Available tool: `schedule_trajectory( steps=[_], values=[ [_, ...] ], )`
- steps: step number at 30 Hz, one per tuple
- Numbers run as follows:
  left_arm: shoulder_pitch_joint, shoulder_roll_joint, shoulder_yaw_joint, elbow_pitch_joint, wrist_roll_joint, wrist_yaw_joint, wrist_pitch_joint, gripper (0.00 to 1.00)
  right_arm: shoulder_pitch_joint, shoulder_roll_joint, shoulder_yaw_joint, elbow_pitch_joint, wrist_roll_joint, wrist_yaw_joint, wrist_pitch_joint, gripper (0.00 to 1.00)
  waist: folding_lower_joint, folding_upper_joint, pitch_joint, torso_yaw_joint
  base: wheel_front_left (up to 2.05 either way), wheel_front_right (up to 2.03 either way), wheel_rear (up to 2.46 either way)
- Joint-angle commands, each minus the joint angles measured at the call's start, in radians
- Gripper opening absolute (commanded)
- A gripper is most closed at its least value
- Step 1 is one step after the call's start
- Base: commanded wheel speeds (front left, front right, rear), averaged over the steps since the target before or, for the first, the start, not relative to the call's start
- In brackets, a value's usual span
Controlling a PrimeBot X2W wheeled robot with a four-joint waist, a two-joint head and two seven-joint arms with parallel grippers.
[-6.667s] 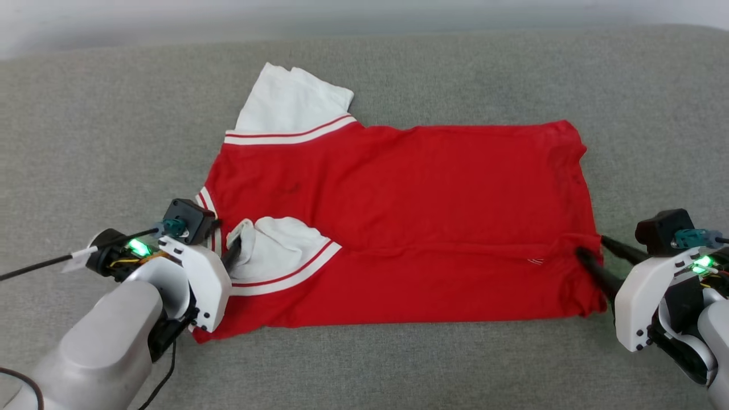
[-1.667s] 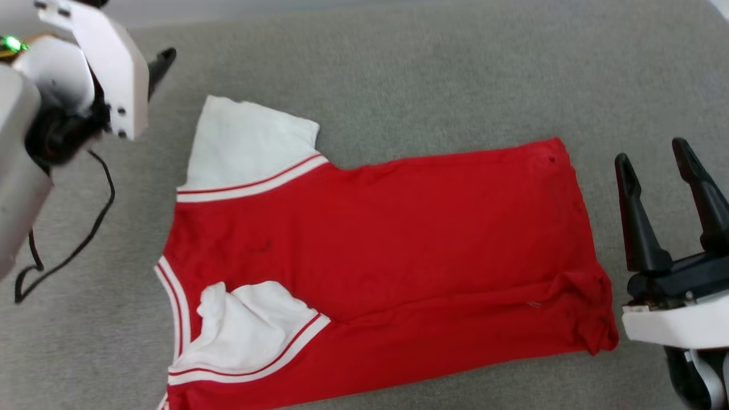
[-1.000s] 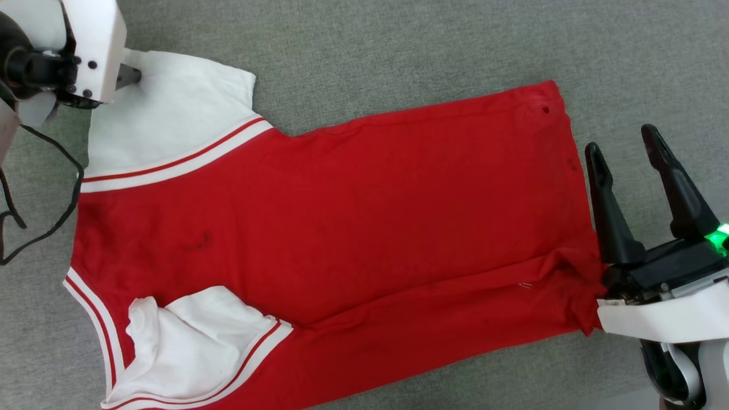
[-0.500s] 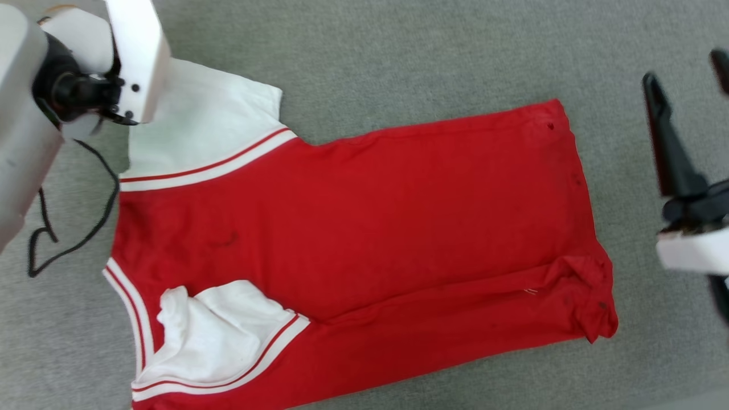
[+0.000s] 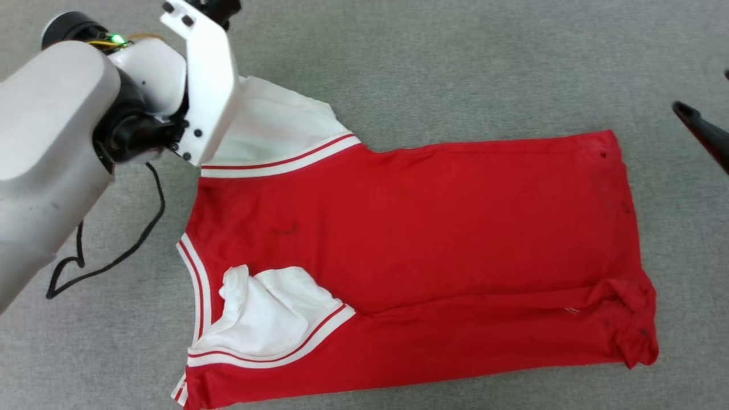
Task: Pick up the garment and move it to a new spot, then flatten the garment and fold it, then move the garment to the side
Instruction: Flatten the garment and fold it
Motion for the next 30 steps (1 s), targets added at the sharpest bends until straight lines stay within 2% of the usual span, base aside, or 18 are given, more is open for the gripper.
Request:
schedule_trajectory(
  steps=[1,5,10,16,22,23,24,30],
  values=[
    [-0.002,-0.006,-0.011,-0.013,0.001,0.0,-0.006,0.0,-0.024,-0.013,0.023,0.021,0.036,-0.001,0.04,1.0,0.0,0.0,0.014,0.016,0.0,0.0,0.0],
    [-0.029,-0.014,-0.032,-0.063,0.009,0.0,-0.026,0.0,-0.113,-0.055,0.107,0.103,0.167,-0.001,0.222,1.0,0.0,0.0,0.048,0.048,0.0,0.0,0.0],
    [-0.066,-0.026,-0.056,-0.108,0.016,0.0,-0.048,0.0,-0.194,-0.013,0.155,0.217,0.218,-0.001,0.335,1.0,0.0,0.0,0.095,0.084,0.0,0.0,0.0],
    [-0.102,-0.031,-0.073,-0.132,0.009,0.0,-0.079,0.0,-0.212,0.055,0.222,0.341,0.203,-0.001,0.328,1.0,0.0,0.0,0.134,0.115,0.0,0.0,0.0],
    [-0.106,-0.014,-0.093,-0.127,0.002,0.0,-0.107,0.0,-0.147,0.102,0.332,0.407,0.232,-0.001,0.288,1.0,0.0,0.0,0.136,0.115,0.0,0.0,0.0],
    [-0.102,-0.01,-0.097,-0.123,-0.001,0.0,-0.111,0.0,-0.151,0.1,0.34,0.41,0.236,0.001,0.268,0.11,0.0,0.0,0.132,0.111,0.0,0.0,0.0],
    [-0.096,-0.008,-0.101,-0.118,-0.004,0.0,-0.116,0.0,-0.159,0.097,0.344,0.416,0.242,0.001,0.255,0.0,0.0,0.0,0.125,0.107,0.0,0.0,0.0],
    [-0.061,0.003,-0.112,-0.093,-0.033,0.0,-0.159,0.0,-0.216,0.064,0.358,0.412,0.261,-0.001,0.127,0.0,0.0,0.0,0.047,0.085,0.0,0.0,0.0]
  ],
)
